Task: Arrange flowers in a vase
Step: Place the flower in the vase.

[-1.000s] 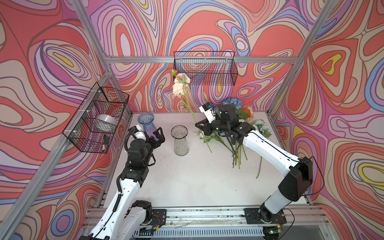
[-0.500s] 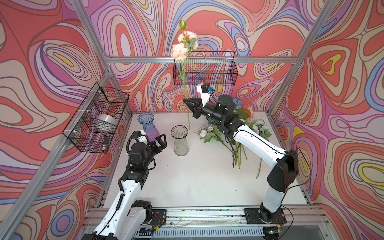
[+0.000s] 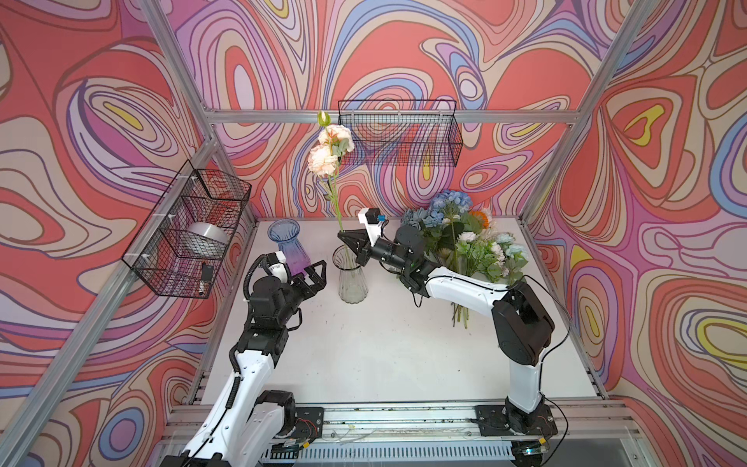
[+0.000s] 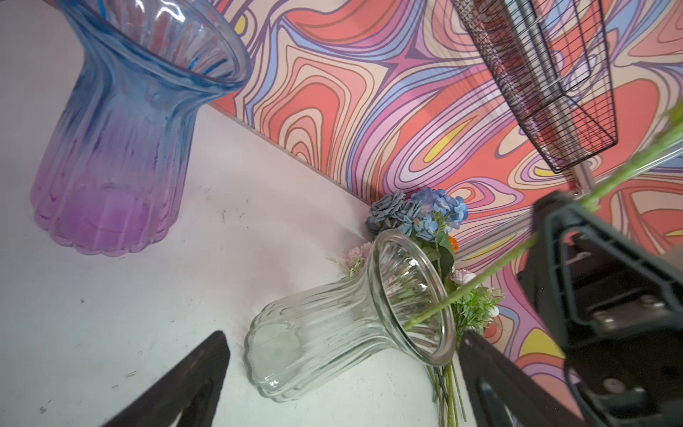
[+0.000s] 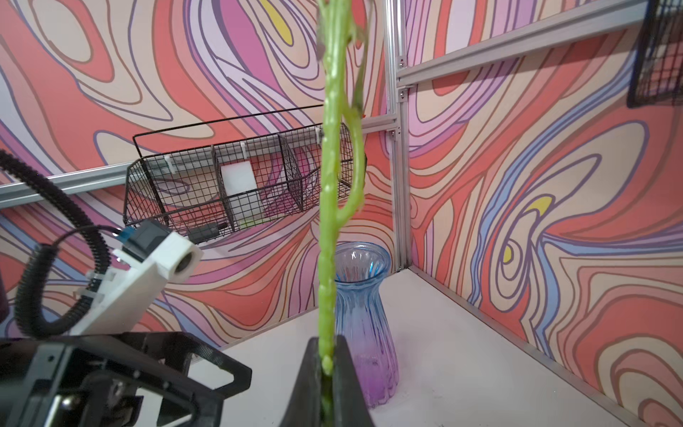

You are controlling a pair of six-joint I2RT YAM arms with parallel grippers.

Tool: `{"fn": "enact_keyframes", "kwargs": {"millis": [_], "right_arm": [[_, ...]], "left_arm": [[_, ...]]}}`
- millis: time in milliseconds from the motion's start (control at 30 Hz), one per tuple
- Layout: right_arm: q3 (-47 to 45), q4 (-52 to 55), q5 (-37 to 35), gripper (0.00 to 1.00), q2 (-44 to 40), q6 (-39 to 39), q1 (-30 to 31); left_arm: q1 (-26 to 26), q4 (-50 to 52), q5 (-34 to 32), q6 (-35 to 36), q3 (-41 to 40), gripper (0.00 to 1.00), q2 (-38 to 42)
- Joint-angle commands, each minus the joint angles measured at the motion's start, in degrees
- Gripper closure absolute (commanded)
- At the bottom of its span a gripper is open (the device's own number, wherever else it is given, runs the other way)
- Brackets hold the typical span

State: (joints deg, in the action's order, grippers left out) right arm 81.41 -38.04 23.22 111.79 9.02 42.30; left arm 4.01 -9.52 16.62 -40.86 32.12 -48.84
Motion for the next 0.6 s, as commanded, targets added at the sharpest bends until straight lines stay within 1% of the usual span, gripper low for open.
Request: {"fn": "enact_keyframes", "kwargs": {"millis": [0,67,167,200,267,300,400,467,567], "right_arm": [[-3.4,-5.9,-2.7,1.00,0.7,-0.3,0.1],[-4.8,-5.3,-2.7,1.00,0.7,-0.8,0.2],[-5.6,-3.3,-2.9,1.00,0.8,-2.3,0.4],[-5.7,-2.5,-3.0,1.00,0.9,-2.7,0.4],[-5.5,-0.8,-2.9,1.00,0.9,-3.6,0.4],[-5.5,-0.1,-2.9,1.00,1.0,-4.1,0.6],[-5.1,1.8,-2.7,1.00,1.0,-5.2,0.8],[-5.0,2.8,-2.8,1.00,1.1,-6.1,1.0],[-4.7,4.2,-3.0,1.00,1.1,-7.5,1.4]], "left_arm": [[-0.4,-5.5,4.4,1.2,-0.3,0.00,0.9],[-0.4,-7.4,6.8,1.6,0.1,0.00,1.0],[-0.4,-11.7,9.3,1.6,1.1,0.05,0.1],[-0.4,-13.4,9.9,1.5,1.7,0.09,-0.7],[-0.3,-16.3,11.3,1.5,3.1,0.21,-2.6],[-0.2,-17.7,12.0,1.4,4.1,0.24,-4.0],[0.7,-21.7,14.9,0.9,6.8,0.26,-8.3],[1.7,-24.2,16.2,0.8,8.6,0.29,-11.4],[3.6,-26.0,17.5,0.7,11.8,0.32,-16.0]]}}
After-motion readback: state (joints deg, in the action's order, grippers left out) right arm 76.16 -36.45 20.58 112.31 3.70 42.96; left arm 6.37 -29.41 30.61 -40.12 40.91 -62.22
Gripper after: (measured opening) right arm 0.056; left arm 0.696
